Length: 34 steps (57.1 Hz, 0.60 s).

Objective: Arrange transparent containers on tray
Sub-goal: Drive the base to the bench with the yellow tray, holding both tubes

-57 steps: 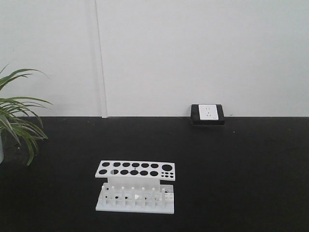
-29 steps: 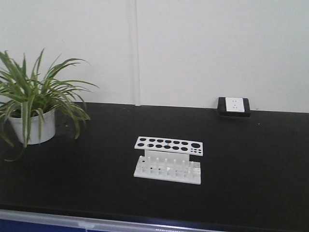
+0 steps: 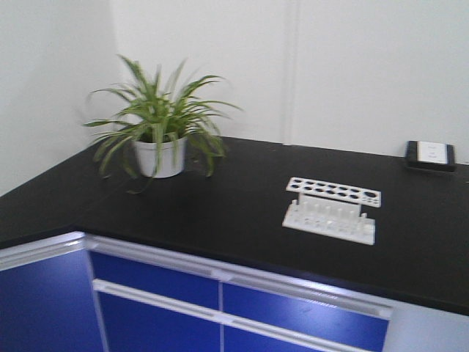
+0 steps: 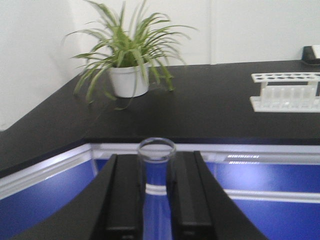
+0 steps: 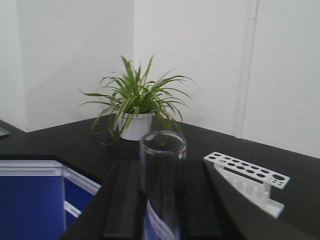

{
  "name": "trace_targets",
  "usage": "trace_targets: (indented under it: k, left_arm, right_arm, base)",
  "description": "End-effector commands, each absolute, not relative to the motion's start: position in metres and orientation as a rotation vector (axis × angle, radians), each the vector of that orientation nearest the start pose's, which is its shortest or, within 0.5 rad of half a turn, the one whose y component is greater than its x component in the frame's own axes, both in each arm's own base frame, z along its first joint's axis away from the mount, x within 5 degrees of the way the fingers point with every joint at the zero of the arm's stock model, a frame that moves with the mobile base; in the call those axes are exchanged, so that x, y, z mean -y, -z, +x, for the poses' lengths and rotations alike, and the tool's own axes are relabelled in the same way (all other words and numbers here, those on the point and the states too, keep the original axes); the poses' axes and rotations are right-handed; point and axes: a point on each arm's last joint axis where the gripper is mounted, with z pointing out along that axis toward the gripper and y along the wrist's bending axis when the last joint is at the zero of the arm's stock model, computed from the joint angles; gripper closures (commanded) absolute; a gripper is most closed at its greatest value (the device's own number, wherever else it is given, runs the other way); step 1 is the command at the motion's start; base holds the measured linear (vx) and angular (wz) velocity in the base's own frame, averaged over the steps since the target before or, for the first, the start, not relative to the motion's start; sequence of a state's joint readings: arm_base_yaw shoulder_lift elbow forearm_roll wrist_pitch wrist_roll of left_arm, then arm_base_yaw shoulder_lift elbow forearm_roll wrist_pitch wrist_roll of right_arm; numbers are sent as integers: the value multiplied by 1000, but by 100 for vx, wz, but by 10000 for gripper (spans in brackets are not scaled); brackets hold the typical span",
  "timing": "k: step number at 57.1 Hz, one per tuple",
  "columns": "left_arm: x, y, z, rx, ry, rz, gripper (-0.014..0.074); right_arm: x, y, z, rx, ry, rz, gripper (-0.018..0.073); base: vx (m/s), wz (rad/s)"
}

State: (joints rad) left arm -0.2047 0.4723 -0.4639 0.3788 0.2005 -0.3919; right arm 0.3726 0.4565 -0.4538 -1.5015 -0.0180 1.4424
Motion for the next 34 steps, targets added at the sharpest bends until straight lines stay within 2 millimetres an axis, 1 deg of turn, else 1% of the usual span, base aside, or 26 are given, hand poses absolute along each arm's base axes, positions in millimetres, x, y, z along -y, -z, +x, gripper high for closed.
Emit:
trace_targets:
  k: [1,34]
  left_arm:
    - [18,-334,103,-1577,147,111,597]
    - [18,-334,103,-1579,146,111,597]
  right_arm:
    - [-38,-343,94,-1426,-257,-327,571]
    - [-38,-343,94,-1426,-257,-327,571]
  base:
    - [-36,46]
    - [-35,46]
